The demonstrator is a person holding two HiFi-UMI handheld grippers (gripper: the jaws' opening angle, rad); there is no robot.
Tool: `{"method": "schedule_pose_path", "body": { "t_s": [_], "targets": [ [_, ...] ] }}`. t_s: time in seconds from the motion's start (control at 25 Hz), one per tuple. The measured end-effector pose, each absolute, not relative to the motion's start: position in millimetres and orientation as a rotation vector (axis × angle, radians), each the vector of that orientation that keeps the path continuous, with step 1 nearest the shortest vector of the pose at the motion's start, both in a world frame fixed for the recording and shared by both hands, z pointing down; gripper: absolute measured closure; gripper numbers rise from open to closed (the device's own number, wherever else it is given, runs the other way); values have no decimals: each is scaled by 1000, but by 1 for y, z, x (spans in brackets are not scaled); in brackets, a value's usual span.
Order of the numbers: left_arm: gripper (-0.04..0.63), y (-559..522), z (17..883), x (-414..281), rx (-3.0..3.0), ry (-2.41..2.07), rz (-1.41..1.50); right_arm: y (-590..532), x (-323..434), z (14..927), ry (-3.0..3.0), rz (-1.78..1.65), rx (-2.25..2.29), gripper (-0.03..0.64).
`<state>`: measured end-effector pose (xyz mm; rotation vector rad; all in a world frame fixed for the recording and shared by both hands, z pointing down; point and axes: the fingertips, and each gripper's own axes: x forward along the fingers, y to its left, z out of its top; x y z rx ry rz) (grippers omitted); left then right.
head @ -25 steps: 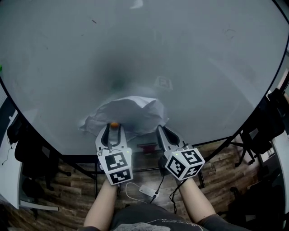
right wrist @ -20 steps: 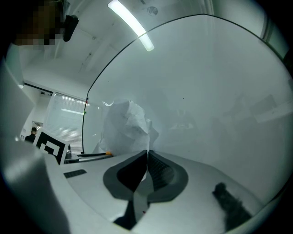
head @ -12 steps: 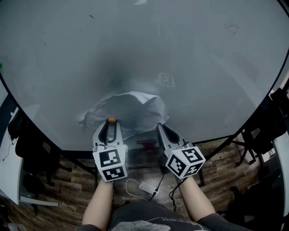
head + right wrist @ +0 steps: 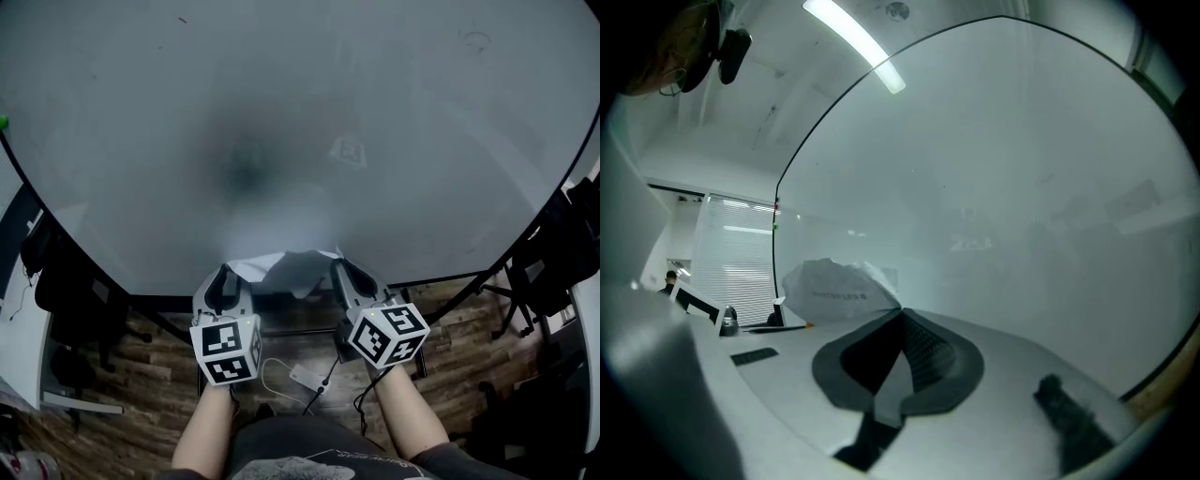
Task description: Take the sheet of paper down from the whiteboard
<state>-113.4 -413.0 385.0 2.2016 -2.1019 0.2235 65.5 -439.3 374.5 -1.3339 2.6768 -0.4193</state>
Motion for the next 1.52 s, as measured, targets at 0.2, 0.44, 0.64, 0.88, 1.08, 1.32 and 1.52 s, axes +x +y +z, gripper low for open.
{"method": "schedule_pose_path", "body": {
  "t_s": [0.2, 0.44, 0.64, 0.88, 1.08, 1.32, 1.52],
  "targets": [
    [471, -379, 402, -110, 2149, -2116, 238, -421, 83, 393, 2689, -473, -1335, 595],
    [471, -336, 416, -98, 2130, -2115, 246, -394, 93, 416, 2705, -544, -1311, 595],
    [471, -319, 427, -98, 2114, -2106, 277, -377, 99, 433, 2721, -576, -1337, 595],
    [471, -315, 427, -100, 2139, -2093, 267, -369, 101, 445, 2727, -589, -1360, 595],
    [471, -296, 431, -106, 2153, -2055, 261, -352, 90, 450, 2745, -597, -1386, 595],
    [471, -249, 439, -118, 2175, -2000, 269, -308, 79, 455, 2749, -594, -1447, 595],
    [471, -204, 446, -128, 2176, -1972, 282, -261, 75, 459, 2741, -602, -1488, 595]
  ]
}}
